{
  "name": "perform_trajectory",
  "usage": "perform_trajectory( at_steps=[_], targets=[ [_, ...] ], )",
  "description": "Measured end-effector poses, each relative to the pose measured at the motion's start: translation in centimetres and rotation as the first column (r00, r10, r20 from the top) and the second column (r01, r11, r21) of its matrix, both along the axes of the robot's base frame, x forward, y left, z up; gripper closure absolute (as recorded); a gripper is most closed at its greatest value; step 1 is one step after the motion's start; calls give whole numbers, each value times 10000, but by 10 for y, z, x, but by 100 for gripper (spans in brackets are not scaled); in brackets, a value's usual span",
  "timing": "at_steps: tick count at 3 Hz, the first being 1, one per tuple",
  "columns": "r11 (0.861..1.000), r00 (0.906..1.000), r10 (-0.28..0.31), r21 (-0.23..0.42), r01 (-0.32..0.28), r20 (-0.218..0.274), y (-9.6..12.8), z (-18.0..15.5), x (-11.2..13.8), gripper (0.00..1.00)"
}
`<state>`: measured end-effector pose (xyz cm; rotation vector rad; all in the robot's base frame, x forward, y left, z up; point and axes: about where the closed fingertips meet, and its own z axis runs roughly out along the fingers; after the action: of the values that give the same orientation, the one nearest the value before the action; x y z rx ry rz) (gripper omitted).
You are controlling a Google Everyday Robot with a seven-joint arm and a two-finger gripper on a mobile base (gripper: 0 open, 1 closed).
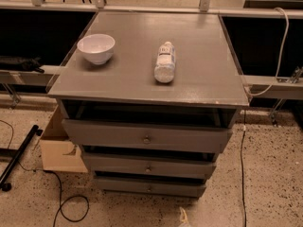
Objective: Open bottom drawer
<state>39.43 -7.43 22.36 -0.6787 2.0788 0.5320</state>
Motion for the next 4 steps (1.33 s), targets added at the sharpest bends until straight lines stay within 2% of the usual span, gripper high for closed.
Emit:
perform_trajectory(
  at_steps=[1, 2, 3, 4],
  targets=[
    [9976, 9989, -409, -564, 396, -224, -15, -21, 12, 0],
    [9977, 9992, -319, -599, 305, -225, -8, -20, 15, 0],
    [9960, 9990, -333, -835, 308, -288, 0, 0, 54, 0],
    [9914, 9996, -104, -1310, 69, -261, 19, 20, 103, 0]
  ],
)
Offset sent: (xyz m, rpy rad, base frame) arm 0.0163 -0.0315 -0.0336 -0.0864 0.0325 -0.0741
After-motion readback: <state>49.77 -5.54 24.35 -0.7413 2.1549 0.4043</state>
